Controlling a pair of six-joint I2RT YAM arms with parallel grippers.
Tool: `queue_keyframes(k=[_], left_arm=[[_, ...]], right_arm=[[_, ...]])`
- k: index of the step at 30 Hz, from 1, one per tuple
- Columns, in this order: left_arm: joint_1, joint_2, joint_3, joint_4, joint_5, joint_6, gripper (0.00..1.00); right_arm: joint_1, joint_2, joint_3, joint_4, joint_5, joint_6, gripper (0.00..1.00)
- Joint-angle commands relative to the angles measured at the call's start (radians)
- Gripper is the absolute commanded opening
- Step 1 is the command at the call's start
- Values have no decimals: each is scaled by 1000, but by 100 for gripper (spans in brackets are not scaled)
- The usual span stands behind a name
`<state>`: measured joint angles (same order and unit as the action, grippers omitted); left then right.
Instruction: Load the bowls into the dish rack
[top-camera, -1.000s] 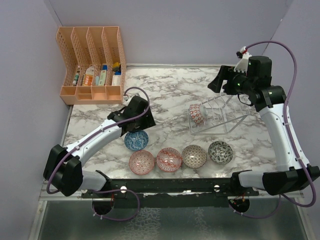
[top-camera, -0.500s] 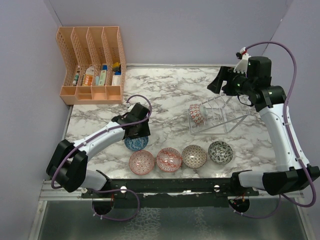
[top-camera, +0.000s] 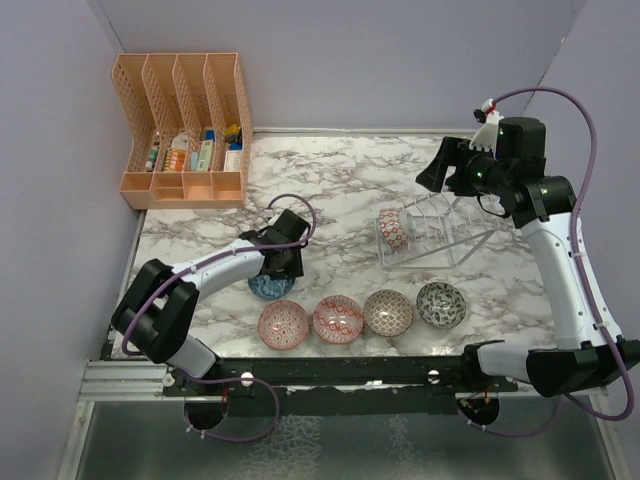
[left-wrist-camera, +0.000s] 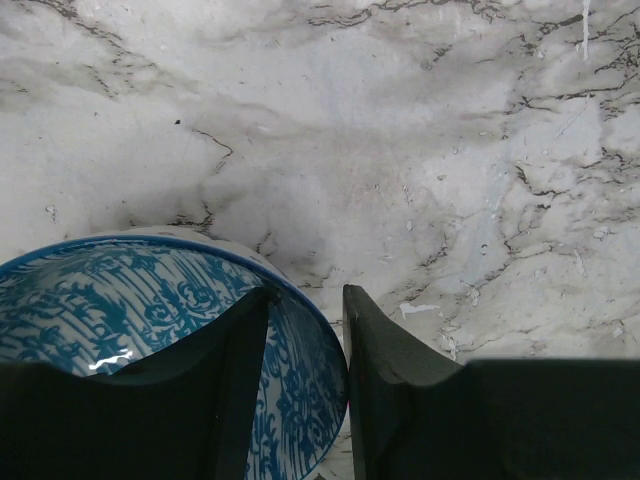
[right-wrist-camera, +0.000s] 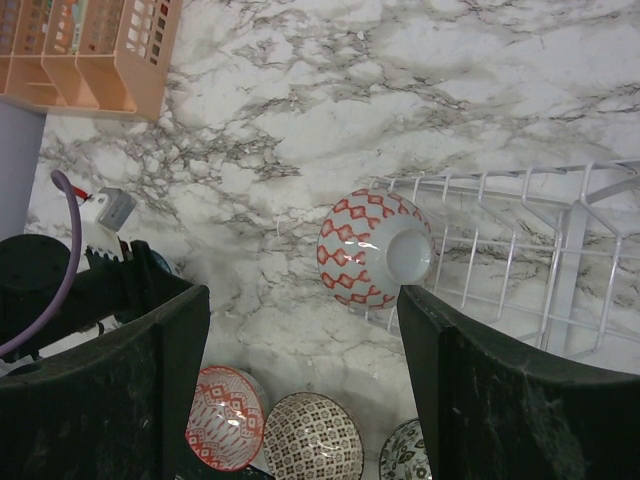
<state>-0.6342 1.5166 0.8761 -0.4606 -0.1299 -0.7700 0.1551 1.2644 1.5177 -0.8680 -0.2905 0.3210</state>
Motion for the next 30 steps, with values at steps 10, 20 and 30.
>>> queue_keyframes(k=[10, 20, 30], left_arm=[[-2, -17, -32, -1, 13, 51, 0], [-3, -88, 27, 47, 98, 110, 0], [-3, -129, 207, 108, 195, 20, 0]], right_arm=[[-5, -36, -1, -11, 4, -3, 76], [-5, -49, 7, -12, 29, 8, 76], [-5, -49, 40, -14, 45, 33, 75]])
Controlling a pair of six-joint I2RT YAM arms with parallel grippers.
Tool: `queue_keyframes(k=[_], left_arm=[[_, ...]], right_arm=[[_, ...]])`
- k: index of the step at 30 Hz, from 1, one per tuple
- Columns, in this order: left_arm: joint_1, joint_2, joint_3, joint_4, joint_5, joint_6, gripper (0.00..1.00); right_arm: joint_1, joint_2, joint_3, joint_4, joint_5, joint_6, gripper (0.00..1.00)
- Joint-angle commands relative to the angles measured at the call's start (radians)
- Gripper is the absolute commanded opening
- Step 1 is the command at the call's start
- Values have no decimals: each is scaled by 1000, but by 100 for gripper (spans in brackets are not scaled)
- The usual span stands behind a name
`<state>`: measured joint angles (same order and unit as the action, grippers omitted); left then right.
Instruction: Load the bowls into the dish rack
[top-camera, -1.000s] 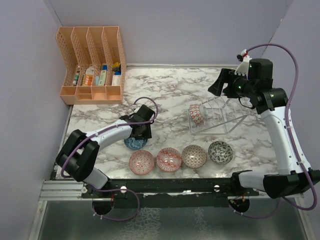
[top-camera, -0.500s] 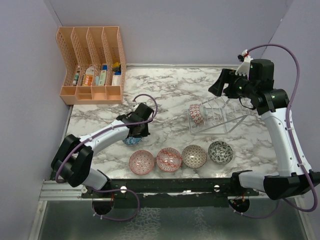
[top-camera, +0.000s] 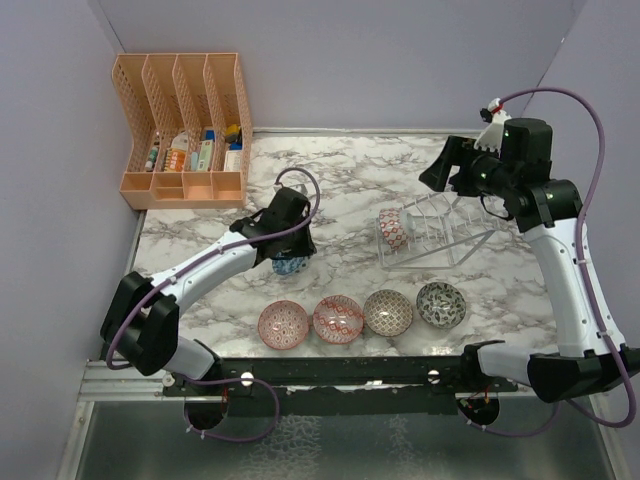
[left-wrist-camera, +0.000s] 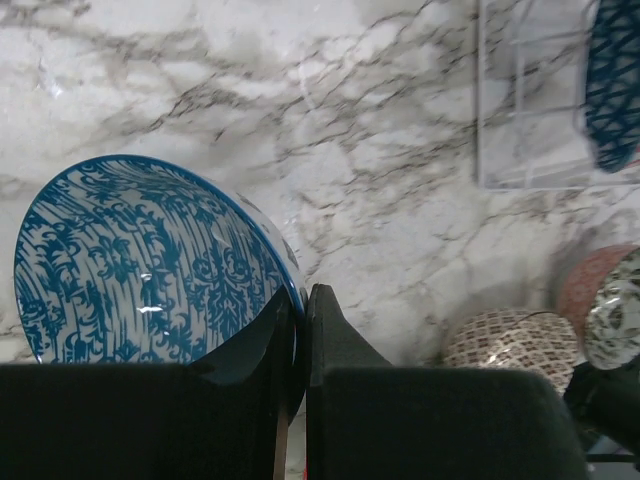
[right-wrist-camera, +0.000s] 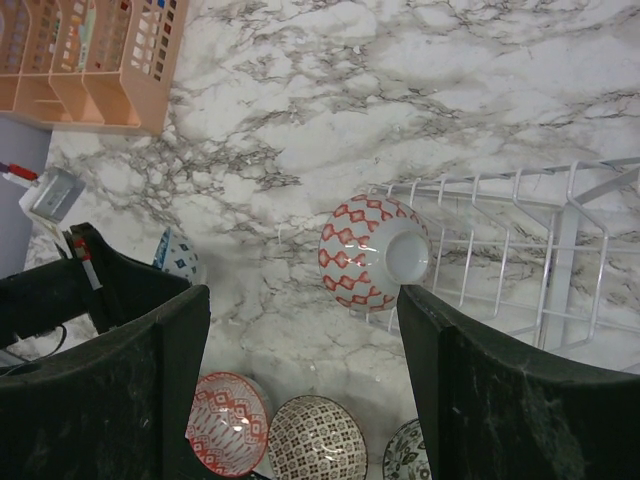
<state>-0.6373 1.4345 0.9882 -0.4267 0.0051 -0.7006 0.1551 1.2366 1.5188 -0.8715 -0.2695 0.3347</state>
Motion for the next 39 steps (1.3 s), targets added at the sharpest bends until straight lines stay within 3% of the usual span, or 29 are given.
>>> queue_keyframes(k=[1, 6, 16, 31, 39], left_arm=[[1, -52, 118, 70, 58, -58, 0], [13, -87, 180, 143, 103, -158, 0], [19, -41, 165, 716, 275, -552, 0], [-92, 223, 96, 1448, 175, -1027, 0], [-149, 390, 132, 1602, 141, -1154, 0]], right_arm=[[-5, -22, 42, -10, 23, 21, 75], [-6, -16, 78, -12, 15, 30, 75], [-5, 37, 231, -49, -35, 65, 77], [-32, 68, 315, -49, -69, 99, 78], [-34, 71, 320, -48, -69, 94, 80]])
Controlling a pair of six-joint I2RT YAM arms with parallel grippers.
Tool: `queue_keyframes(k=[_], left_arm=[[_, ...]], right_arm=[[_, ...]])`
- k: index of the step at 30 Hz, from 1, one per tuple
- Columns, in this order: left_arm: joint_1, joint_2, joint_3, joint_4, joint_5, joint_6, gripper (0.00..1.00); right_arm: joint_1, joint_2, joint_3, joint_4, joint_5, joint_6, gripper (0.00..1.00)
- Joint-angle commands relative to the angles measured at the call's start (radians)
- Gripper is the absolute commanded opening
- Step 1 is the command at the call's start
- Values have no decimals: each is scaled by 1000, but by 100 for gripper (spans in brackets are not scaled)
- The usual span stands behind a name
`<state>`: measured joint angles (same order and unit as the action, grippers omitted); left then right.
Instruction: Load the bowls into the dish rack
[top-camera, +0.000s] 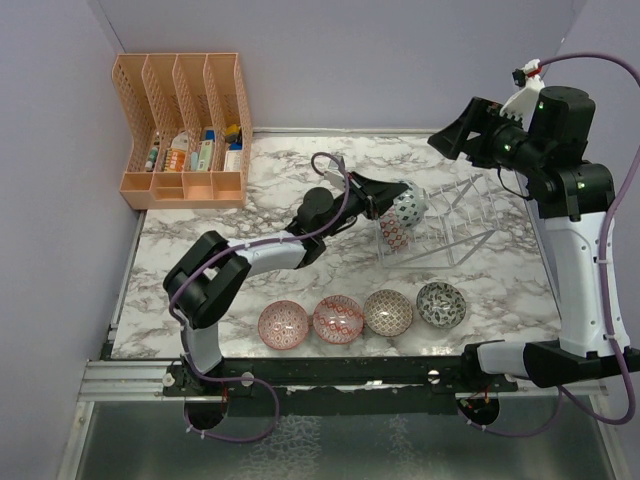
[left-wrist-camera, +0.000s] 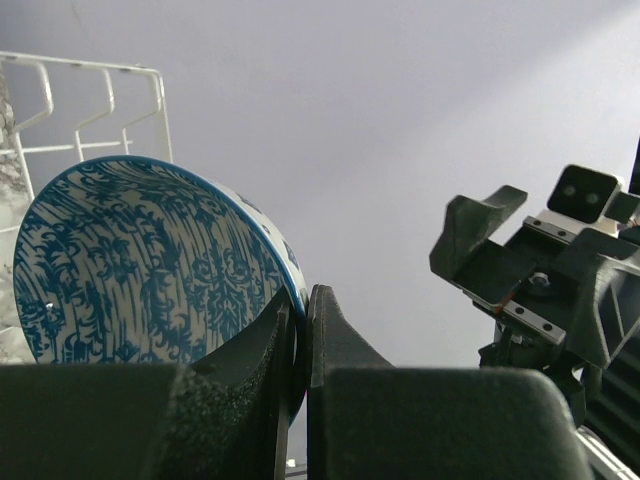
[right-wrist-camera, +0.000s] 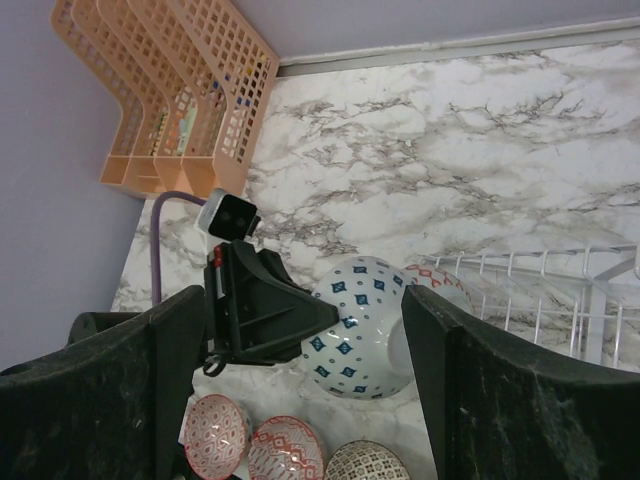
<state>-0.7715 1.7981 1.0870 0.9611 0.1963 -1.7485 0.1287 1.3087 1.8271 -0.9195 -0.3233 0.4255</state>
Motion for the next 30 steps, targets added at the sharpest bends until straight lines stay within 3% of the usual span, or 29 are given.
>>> queue_keyframes(k=[1, 30], left_arm=[[-19, 36, 31, 223, -54, -116, 0], [-46, 293, 9, 413, -123, -228, 0]], right_arm=[[-8, -3, 9, 1, -17, 3, 80], [-8, -1, -13, -9, -1, -35, 83]])
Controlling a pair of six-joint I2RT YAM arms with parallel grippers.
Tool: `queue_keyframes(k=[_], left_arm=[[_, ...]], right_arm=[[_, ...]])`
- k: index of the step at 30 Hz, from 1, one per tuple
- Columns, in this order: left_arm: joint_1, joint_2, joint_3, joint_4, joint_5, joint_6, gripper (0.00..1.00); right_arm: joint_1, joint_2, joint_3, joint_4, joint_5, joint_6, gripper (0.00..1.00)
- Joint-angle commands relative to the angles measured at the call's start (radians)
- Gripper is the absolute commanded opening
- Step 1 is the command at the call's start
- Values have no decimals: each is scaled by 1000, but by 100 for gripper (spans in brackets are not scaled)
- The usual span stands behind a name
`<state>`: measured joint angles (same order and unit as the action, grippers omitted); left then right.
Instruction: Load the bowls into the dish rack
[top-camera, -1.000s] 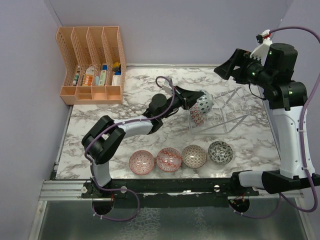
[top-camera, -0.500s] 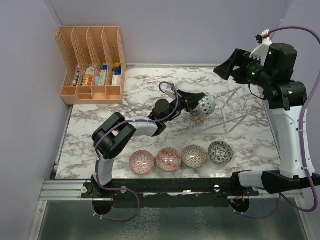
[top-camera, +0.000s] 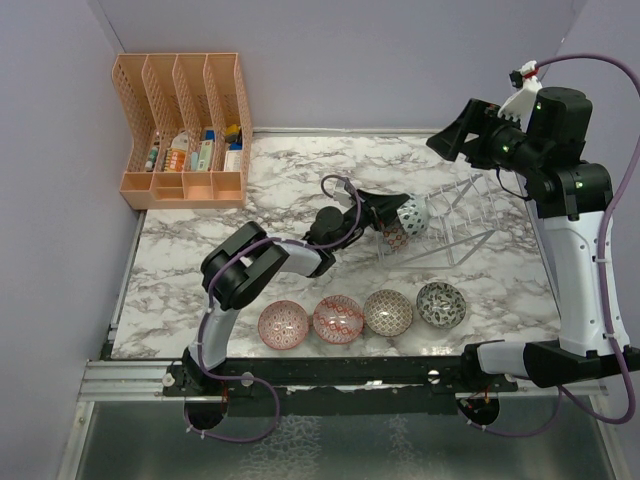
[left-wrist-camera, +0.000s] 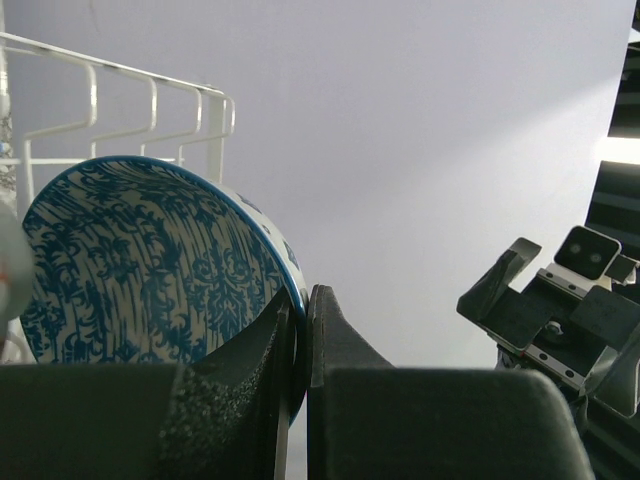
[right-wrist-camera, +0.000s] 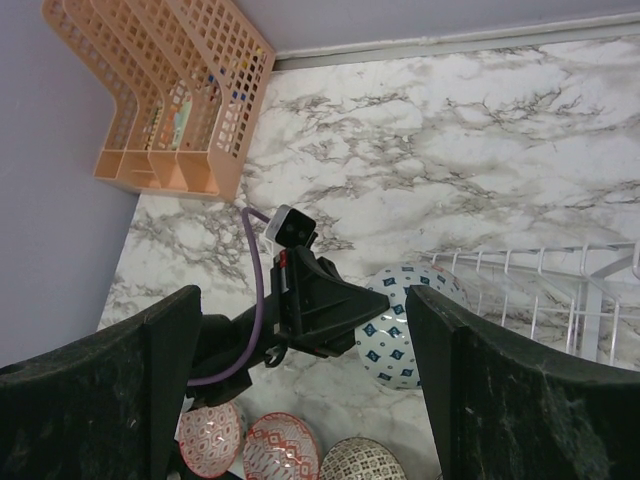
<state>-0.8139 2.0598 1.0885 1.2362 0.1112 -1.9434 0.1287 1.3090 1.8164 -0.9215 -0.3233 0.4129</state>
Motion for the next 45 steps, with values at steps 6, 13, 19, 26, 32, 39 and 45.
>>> queue_keyframes(k=[6, 13, 19, 26, 32, 39, 45], left_arm=[[-5, 62, 26, 155, -34, -42, 0], [-2, 82, 44, 125, -17, -40, 0], [3, 102, 75, 88, -2, -31, 0], [18, 125, 114, 66, 15, -17, 0], [28, 135, 110, 44, 54, -14, 0], [31, 160, 136, -9, 113, -7, 7], [31, 156, 139, -60, 134, 17, 12]], right_arm=[[-9, 3, 2, -10, -1, -28, 83], [-9, 6, -1, -6, -9, -31, 83], [-9, 7, -8, -3, -25, -33, 83], [-9, 4, -25, -2, -34, -36, 83], [-9, 4, -32, -1, -41, -37, 83], [-8, 3, -42, 3, -43, -37, 83], [-9, -4, -57, 4, -39, -39, 83]])
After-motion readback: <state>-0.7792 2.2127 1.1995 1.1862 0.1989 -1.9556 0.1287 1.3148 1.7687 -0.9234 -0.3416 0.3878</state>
